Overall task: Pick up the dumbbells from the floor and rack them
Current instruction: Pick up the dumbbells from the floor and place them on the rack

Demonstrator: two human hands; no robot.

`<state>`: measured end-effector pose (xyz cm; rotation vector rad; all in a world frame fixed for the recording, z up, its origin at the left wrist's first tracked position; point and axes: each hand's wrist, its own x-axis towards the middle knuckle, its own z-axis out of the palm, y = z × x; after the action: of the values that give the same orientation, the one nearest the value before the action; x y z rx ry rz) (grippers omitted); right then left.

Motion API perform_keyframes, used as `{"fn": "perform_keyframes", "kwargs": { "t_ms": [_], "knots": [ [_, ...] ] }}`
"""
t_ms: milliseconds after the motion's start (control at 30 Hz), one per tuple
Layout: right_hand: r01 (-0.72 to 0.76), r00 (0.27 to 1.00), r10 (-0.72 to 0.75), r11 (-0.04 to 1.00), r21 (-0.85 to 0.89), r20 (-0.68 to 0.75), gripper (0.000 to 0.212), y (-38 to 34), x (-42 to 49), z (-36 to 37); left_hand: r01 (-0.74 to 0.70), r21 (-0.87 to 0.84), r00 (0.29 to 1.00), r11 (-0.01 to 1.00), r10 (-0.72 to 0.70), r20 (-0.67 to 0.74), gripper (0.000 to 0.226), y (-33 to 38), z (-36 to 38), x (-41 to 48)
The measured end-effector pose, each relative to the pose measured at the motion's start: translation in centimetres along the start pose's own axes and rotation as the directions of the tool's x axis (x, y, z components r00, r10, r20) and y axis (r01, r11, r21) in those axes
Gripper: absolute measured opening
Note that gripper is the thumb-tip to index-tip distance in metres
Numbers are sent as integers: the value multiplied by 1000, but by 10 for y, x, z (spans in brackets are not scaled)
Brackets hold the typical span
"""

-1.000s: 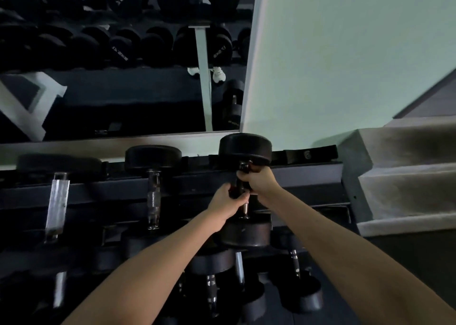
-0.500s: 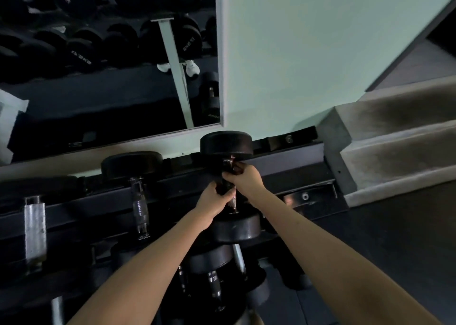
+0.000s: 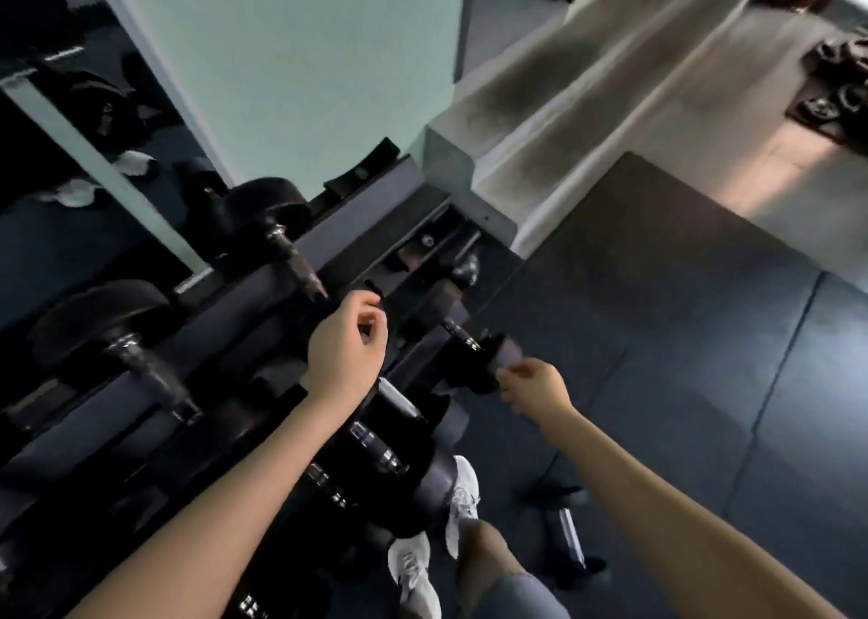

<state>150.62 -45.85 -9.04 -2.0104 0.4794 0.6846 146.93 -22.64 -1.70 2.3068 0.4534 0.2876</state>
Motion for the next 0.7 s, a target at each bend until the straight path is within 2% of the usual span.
{"fn": "perform_keyframes", "kwargs": {
  "t_ms": [133,300,467,600,700],
  "knots": [
    [-166,979,177,980,107,-103,19,98,-37,-57,-37,-25,970,999,41,238,21,33,65,-41],
    [-334,904,373,921,200,-208,19,206,-74,-113,-47,1,850,999,40,525,19,64,151,-106],
    [-461,829,517,847,263,-212,12,309,-91,-150,90,138,688,986,-161,708,17,65,239,-181],
    [-505,825,539,838,207,-171,19,381,-76,-165,233,262,554,937,-349,756,18,52,308,-242],
    [-513,837,530,846,142,-133,26,429,-45,-168,333,300,464,894,-432,773,21,32,365,-284]
  ]
}}
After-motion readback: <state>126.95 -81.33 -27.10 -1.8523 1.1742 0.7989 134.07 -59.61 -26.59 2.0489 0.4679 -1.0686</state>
